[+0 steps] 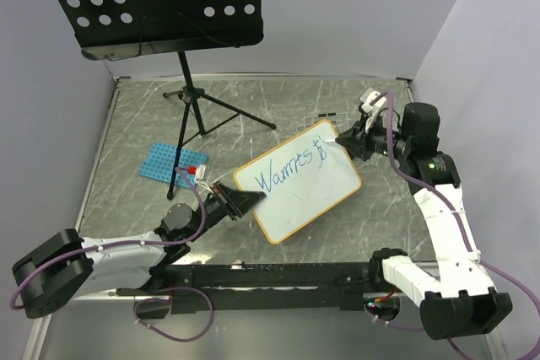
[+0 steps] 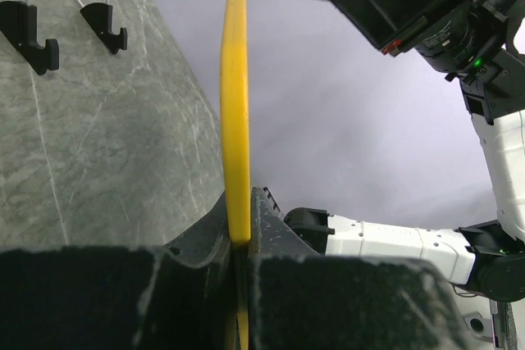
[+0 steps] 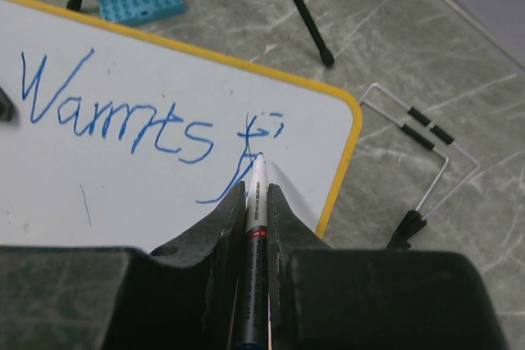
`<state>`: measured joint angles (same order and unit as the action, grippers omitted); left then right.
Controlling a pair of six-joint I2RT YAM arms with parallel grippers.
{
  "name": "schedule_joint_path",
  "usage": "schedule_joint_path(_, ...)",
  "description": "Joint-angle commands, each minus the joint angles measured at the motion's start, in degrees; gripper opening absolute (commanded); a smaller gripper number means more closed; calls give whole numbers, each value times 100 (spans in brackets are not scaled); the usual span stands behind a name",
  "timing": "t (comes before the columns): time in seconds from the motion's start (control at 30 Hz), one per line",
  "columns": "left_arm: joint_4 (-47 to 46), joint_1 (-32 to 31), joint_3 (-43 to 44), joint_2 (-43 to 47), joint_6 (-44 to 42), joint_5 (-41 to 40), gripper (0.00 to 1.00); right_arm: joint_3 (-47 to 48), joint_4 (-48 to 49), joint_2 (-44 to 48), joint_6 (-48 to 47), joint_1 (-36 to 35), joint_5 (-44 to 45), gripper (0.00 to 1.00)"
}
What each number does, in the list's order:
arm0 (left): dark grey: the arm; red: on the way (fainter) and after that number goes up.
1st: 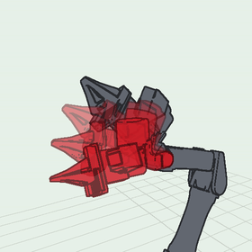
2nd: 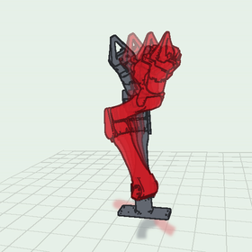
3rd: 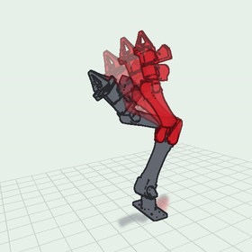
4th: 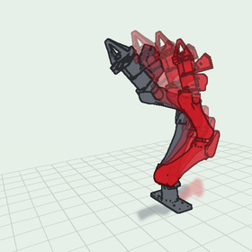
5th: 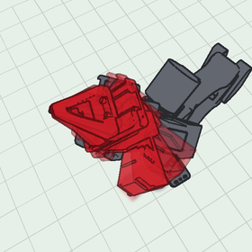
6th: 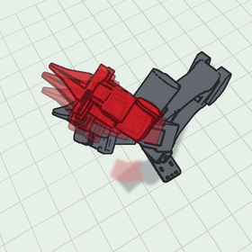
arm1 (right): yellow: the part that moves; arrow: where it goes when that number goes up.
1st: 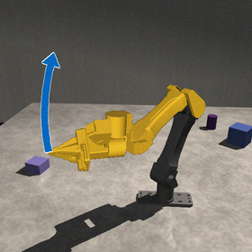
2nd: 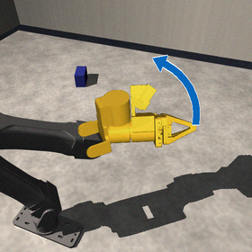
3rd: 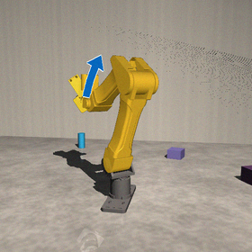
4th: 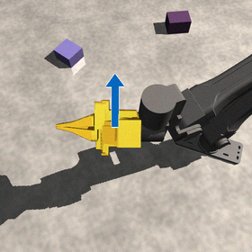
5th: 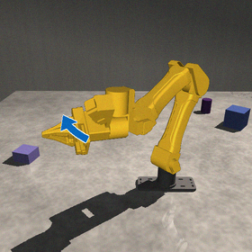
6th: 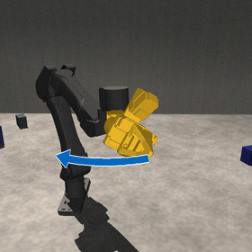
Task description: Write a sentence on the whiteboard
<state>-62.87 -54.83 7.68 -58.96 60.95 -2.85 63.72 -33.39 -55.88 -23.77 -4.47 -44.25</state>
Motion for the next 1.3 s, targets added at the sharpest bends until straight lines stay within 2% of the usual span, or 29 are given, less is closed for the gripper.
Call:
schedule_joint_path(0.0,-1148,7,84,157,137,48,1,299,657,-72,338,34,-6,0)
schedule_joint_path(0.33,-1148,7,75,192,137,57,1,272,851,-468,443,34,171,0)
schedule_joint_path(0.53,-1122,7,111,183,119,57,1,220,606,-512,286,25,110,0)
schedule_joint_path(1.1,-1096,34,119,201,137,30,1,-474,-185,217,-242,43,109,0)
schedule_joint_path(1.27,-1052,42,128,209,137,57,1,-502,-142,227,-242,51,303,0)
